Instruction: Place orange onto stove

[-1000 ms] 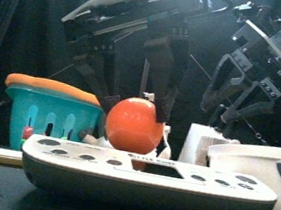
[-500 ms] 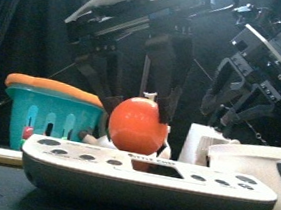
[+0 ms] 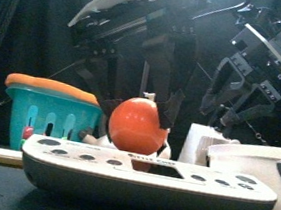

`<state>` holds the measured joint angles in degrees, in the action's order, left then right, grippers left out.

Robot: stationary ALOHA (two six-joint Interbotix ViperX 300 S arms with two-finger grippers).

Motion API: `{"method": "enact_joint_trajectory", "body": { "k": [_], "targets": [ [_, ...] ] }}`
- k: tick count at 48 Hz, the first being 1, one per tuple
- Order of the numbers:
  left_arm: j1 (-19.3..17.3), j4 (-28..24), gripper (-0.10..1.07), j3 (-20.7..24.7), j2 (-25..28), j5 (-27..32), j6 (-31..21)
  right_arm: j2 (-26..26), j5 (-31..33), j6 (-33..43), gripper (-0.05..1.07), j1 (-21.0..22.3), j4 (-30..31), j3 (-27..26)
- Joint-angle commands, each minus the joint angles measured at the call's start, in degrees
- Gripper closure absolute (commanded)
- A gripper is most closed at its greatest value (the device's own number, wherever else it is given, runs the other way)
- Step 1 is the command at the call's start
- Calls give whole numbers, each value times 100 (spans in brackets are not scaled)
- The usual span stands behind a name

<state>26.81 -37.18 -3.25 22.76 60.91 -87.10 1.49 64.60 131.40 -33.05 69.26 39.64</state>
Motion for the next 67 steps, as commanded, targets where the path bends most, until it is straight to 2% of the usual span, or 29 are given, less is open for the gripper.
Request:
{"method": "enact_joint_trajectory", "body": {
  "k": [1,11,29,45,59,67],
  "targets": [
    [-26,-26,-2,88,-237,105,9,-88,35,18,10,0,35,-88],
    [-26,-325,-2,97,-352,554,18,-79,35,18,10,0,35,-88],
    [-26,-545,-2,62,-527,642,44,-88,35,9,10,0,53,-79],
    [-97,-1828,-2,-62,-809,1239,35,-79,35,-9,10,0,18,-97],
    [-483,-2232,-2,-633,-1169,1389,18,-70,35,-9,10,44,9,-193],
    [-721,-2602,-2,-1239,-1556,1380,-62,-9,35,-18,10,35,9,-202]
  ]
}}
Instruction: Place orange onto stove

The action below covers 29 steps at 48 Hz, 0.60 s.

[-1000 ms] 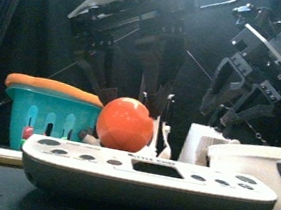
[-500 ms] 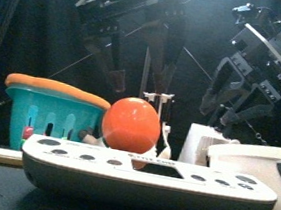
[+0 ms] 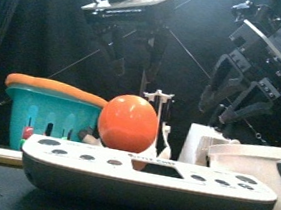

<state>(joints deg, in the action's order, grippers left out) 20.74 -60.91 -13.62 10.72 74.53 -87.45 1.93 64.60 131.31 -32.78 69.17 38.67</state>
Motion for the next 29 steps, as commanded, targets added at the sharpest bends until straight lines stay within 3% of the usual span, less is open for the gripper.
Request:
{"method": "enact_joint_trajectory", "body": {
  "k": [1,14,29],
  "targets": [
    [-141,-272,-2,-281,-396,26,-44,-44,35,-9,10,9,18,-105],
    [-369,-949,-2,-1362,-1239,-457,-527,-26,35,-26,10,44,26,-114],
    [-721,-1512,-2,-2531,-2171,-2672,-765,-176,35,-132,10,123,-211,-53]
  ]
}}
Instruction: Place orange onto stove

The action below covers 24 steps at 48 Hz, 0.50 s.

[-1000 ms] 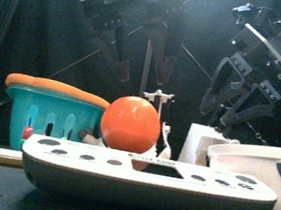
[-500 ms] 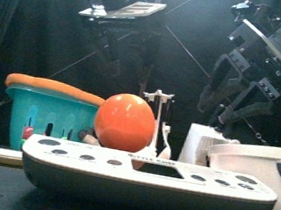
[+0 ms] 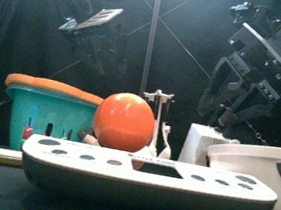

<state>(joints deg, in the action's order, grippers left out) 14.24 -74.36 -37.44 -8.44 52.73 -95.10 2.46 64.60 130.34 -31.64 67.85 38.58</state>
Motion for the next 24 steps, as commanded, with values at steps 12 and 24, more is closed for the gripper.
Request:
{"method": "enact_joint_trajectory", "body": {
  "k": [12,24],
  "targets": [
    [-510,-756,-2,-826,-1046,-1802,-299,-334,141,-369,10,0,-536,-26],
    [-554,-888,-2,-1151,-1204,-2188,-343,-615,343,-659,10,-62,-606,176]
  ]
}}
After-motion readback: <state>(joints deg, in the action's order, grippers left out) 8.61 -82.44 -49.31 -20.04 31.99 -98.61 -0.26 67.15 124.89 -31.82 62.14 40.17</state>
